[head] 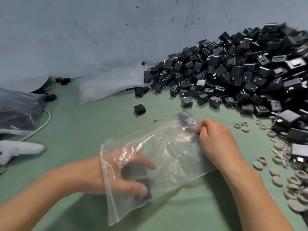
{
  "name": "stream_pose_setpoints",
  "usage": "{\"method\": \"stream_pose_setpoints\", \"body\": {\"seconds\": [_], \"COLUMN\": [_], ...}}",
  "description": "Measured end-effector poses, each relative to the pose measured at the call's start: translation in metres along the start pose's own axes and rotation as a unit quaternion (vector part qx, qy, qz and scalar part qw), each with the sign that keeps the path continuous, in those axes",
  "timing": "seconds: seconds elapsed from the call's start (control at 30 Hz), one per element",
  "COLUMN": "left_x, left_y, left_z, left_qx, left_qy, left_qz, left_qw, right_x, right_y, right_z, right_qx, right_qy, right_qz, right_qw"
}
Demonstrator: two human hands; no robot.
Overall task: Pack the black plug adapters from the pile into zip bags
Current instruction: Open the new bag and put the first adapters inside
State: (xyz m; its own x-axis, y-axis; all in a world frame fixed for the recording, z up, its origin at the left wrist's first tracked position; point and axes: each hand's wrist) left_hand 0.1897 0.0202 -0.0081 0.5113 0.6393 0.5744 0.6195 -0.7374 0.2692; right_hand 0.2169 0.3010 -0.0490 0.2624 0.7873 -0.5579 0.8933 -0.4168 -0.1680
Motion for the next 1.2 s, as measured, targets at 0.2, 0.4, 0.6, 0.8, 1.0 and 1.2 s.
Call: {"method": "stream_pose_setpoints", "body": {"seconds": [0.2,0.4,0.6,0.8,1.0,1.2], "left_x": [0.018,0.059,0.061,0.049,0.047,0.034], "left_y": [-0.009,-0.048,-0.070,-0.079,-0.078,-0.076], "left_z": [0.004,0.024,0.023,0.032,0.036,0.034], "left_qx": [0.020,0.113,0.119,0.153,0.197,0.091], "left_qy": [-0.032,-0.011,-0.092,-0.002,0.130,0.064], "left_qz": [0.065,0.117,0.128,0.071,0.063,0.084], "left_qw": [0.997,0.987,0.980,0.986,0.970,0.990], "right_x": [0.001,0.000,0.001,0.003,0.005,0.005], "right_y": [0.000,-0.002,-0.002,-0.004,-0.004,-0.004], "right_z": [0.000,0.000,-0.003,-0.004,-0.005,-0.005], "right_qx": [0.001,-0.004,-0.006,-0.009,-0.016,-0.019], "right_qy": [-0.003,-0.011,-0.026,-0.048,-0.059,-0.063], "right_qz": [0.002,0.007,0.009,0.023,0.024,0.020], "right_qw": [1.000,1.000,1.000,0.999,0.998,0.998]}}
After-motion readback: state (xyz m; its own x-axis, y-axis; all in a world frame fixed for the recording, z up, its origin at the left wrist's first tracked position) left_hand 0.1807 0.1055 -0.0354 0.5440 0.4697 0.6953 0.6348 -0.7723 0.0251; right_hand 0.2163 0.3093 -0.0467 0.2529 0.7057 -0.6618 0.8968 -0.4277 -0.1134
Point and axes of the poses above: each hand's wrist, its own y-axis away from the middle knuckle, its own z-axis out of the palm, x = y × z, and after that the axes turned 6 degrees about y, right-handed
